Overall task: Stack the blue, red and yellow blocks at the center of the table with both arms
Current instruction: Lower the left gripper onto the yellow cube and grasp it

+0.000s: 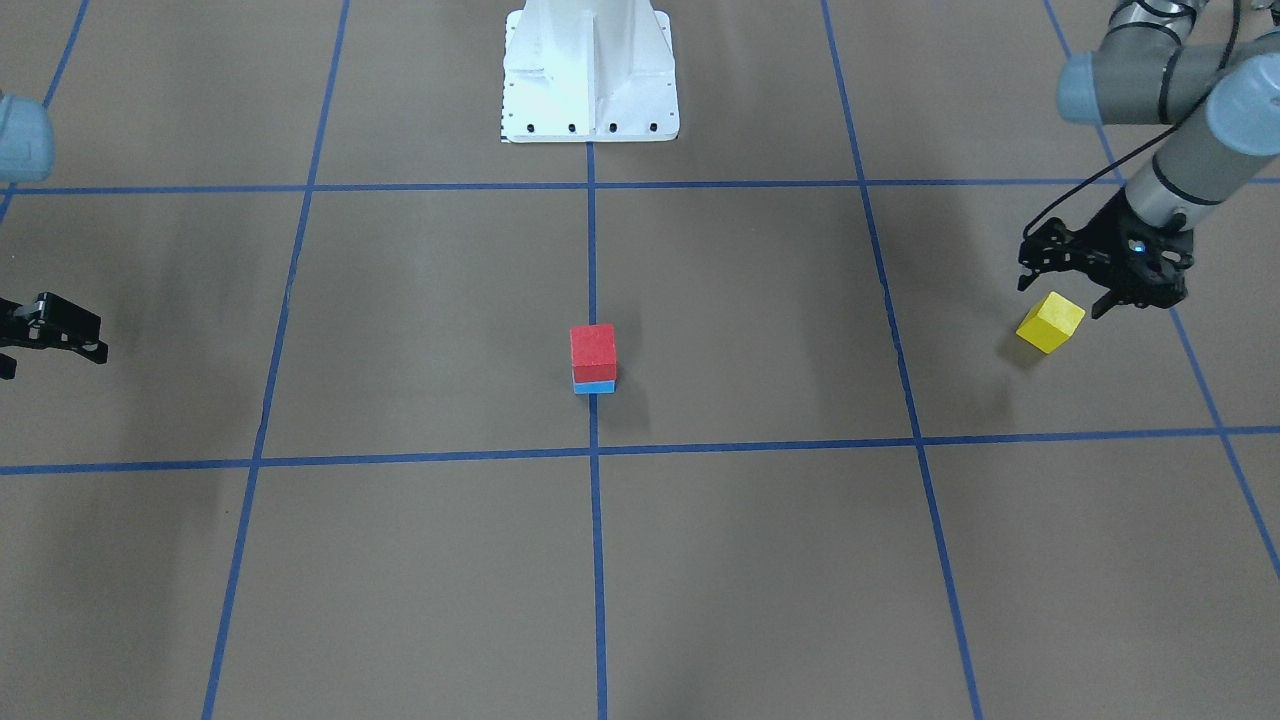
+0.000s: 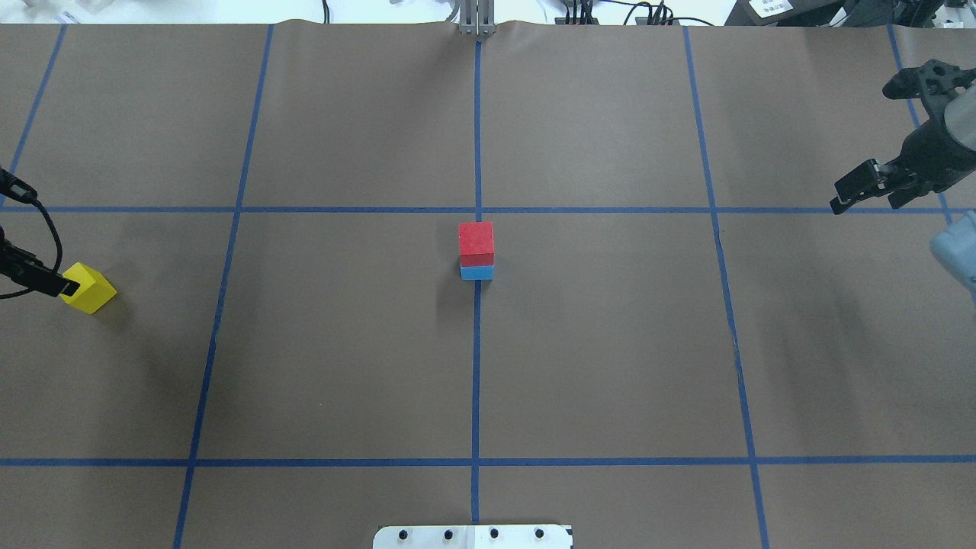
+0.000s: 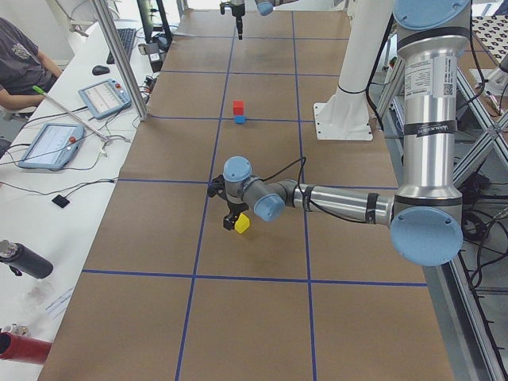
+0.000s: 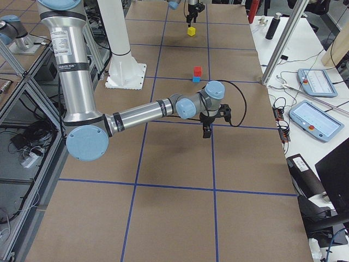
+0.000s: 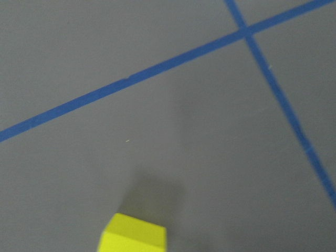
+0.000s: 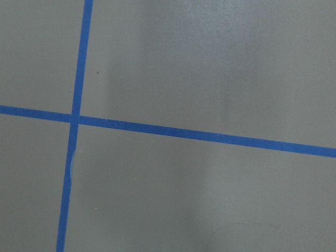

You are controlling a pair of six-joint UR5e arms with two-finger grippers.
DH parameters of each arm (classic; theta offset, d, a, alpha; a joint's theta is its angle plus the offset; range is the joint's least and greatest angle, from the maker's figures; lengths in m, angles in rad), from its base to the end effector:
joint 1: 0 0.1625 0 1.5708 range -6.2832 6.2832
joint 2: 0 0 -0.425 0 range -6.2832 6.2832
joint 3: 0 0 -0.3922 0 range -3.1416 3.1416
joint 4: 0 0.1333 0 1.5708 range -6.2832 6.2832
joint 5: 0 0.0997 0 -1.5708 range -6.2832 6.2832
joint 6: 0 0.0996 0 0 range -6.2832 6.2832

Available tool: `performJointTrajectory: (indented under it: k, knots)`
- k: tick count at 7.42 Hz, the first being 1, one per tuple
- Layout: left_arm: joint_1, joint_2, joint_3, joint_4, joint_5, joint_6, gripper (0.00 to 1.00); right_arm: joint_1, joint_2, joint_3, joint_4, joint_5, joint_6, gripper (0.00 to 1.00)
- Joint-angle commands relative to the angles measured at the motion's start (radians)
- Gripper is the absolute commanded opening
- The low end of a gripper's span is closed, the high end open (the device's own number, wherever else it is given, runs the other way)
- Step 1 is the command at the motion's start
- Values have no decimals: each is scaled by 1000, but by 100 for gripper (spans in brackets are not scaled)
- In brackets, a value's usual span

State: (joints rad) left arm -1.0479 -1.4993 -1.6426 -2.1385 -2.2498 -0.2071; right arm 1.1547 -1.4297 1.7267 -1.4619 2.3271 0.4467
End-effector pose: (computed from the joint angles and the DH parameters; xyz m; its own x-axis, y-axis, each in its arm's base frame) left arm 0.1822 -0.4578 0.5980 0.5813 0.5166 -0.6287 -0.3080 0.8548 0.4176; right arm -0.1649 -0.5339 0.4957 0.6617 -0.1256 0.7392 0.0948 0.9920 0.0837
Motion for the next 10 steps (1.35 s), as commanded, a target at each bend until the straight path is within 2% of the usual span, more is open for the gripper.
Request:
performJointTrajectory:
  k: [1,4,10]
  knots:
    - [-12,1,67,-41,-17,51,100,0,-5,11,0,0,1,100]
    - [-7,-50,52,-32,-71,38,100,0,-5,8,-1,0,0,100]
    - [3,-73,73,-37,-36,21,99,-1,-3,-1,0,0,-2,100]
